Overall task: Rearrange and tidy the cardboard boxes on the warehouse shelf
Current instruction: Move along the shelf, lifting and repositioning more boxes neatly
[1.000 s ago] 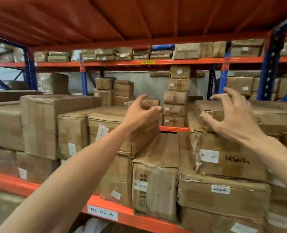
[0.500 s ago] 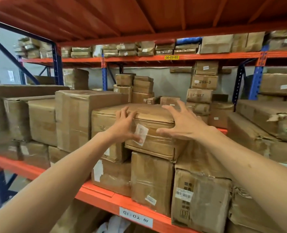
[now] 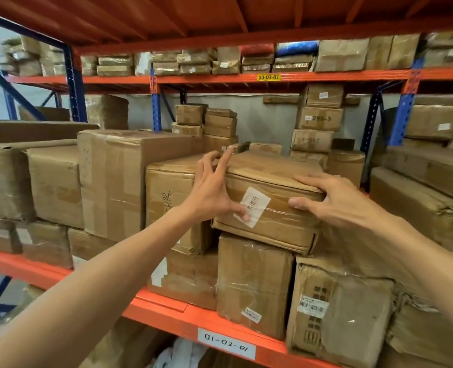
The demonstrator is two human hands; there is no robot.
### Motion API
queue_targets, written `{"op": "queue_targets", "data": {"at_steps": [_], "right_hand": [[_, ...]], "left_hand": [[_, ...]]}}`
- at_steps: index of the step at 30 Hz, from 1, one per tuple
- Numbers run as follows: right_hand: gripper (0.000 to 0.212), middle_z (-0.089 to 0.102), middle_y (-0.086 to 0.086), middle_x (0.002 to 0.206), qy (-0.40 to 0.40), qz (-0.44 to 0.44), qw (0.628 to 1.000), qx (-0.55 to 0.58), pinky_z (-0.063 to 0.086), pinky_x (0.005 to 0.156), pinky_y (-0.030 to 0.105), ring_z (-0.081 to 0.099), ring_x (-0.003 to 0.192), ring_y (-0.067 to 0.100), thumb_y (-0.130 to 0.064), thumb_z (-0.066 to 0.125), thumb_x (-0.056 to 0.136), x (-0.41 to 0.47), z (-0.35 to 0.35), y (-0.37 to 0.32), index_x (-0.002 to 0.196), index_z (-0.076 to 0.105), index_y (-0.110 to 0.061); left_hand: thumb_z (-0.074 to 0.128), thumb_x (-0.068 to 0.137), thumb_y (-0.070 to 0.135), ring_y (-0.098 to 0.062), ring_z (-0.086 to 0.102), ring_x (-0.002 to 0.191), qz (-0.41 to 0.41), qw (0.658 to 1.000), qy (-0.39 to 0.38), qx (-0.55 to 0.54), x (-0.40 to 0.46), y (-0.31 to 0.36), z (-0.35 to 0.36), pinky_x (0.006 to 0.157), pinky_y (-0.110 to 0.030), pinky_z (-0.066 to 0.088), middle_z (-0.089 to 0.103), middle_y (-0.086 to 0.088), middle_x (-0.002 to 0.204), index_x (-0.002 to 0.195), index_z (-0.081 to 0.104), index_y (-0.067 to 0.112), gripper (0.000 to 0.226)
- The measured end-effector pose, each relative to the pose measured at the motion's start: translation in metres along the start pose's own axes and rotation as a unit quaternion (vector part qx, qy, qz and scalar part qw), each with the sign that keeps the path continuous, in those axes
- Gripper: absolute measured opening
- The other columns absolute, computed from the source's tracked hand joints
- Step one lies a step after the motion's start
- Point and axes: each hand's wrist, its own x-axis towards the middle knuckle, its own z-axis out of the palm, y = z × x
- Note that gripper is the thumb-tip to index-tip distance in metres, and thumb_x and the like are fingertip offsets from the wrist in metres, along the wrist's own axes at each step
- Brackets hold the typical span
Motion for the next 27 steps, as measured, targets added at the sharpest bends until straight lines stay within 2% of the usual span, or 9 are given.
{"op": "queue_targets", "data": {"at_steps": [5,8,10,14,17,18,21,25,27], "right_hand": [[0.067,0.041,-0.011,0.159,0.081,0.031,0.991,0.101,0.024,0.121,0.054,0.030,0.148,0.025,-0.076,0.065,0.079,-0.029,0.000,0.016,0.141,0.053,-0.053],[0.064,0.052,-0.012,0.150,0.159,0.041,0.970,0.179,0.030,0.121,0.044,0.042,0.141,0.013,-0.066,0.070,0.078,-0.051,0.000,0.022,0.137,0.062,-0.042],[0.058,0.059,-0.012,0.144,0.205,0.060,0.949,0.234,0.039,0.116,0.037,0.050,0.134,0.006,-0.057,0.072,0.083,-0.069,0.005,0.030,0.137,0.064,-0.036],[0.055,0.066,-0.014,0.133,0.253,0.134,0.900,0.328,0.061,0.086,0.037,0.065,0.115,0.006,-0.053,0.072,0.087,-0.103,0.021,0.051,0.139,0.062,-0.036],[0.060,0.072,-0.019,0.119,0.274,0.172,0.858,0.400,0.061,0.073,0.028,0.070,0.102,0.000,-0.064,0.080,0.074,-0.127,0.036,0.067,0.128,0.062,-0.046],[0.065,0.073,-0.021,0.115,0.281,0.184,0.843,0.420,0.061,0.073,0.027,0.070,0.101,0.000,-0.063,0.084,0.070,-0.132,0.041,0.070,0.128,0.061,-0.045],[0.057,0.077,-0.018,0.106,0.315,0.217,0.792,0.476,0.060,0.073,0.027,0.072,0.097,0.003,-0.048,0.090,0.066,-0.133,0.046,0.078,0.117,0.067,-0.037],[0.047,0.076,-0.002,0.116,0.347,0.236,0.759,0.498,0.062,0.076,0.030,0.074,0.097,0.008,-0.019,0.085,0.082,-0.134,0.039,0.083,0.127,0.070,-0.021],[0.052,0.072,0.001,0.124,0.360,0.240,0.752,0.496,0.062,0.082,0.035,0.073,0.102,0.012,-0.015,0.084,0.083,-0.143,0.035,0.087,0.132,0.068,-0.014]], "left_hand": [[0.089,0.035,0.077,-0.029,0.009,0.153,-0.074,0.988,0.053,-0.125,0.003,0.006,0.014,0.122,-0.053,0.014,0.007,0.000,0.163,0.160,-0.001,0.037,0.159],[0.083,0.035,0.086,-0.027,0.034,0.145,-0.129,0.973,-0.007,-0.190,0.015,0.025,0.025,0.119,-0.052,0.032,0.037,0.000,0.155,0.157,0.022,0.036,0.146],[0.083,0.037,0.086,-0.014,0.052,0.129,-0.107,0.966,-0.027,-0.232,0.027,0.044,0.029,0.112,-0.043,0.043,0.057,0.014,0.134,0.153,0.034,0.038,0.135],[0.087,0.048,0.074,-0.005,0.057,0.114,0.005,0.969,-0.017,-0.247,0.054,0.099,0.032,0.102,-0.031,0.049,0.057,0.021,0.121,0.149,0.044,0.038,0.115],[0.087,0.055,0.068,0.009,0.054,0.109,0.089,0.963,-0.048,-0.251,0.067,0.136,0.043,0.102,-0.032,0.049,0.053,0.030,0.120,0.143,0.049,0.041,0.100],[0.089,0.056,0.065,0.012,0.051,0.114,0.097,0.957,-0.069,-0.265,0.068,0.144,0.051,0.106,-0.034,0.047,0.051,0.031,0.129,0.145,0.045,0.043,0.102],[0.096,0.058,0.051,-0.013,0.044,0.137,0.037,0.935,-0.174,-0.308,0.061,0.158,0.082,0.114,-0.039,0.039,0.043,0.011,0.150,0.160,0.013,0.040,0.132],[0.100,0.058,0.037,-0.013,0.043,0.139,0.008,0.914,-0.237,-0.329,0.042,0.166,0.116,0.121,-0.039,0.031,0.045,0.010,0.148,0.158,-0.024,0.030,0.159],[0.098,0.059,0.040,-0.014,0.041,0.142,0.018,0.911,-0.238,-0.335,0.034,0.172,0.118,0.122,-0.043,0.031,0.042,0.006,0.156,0.156,-0.027,0.031,0.159]]}}
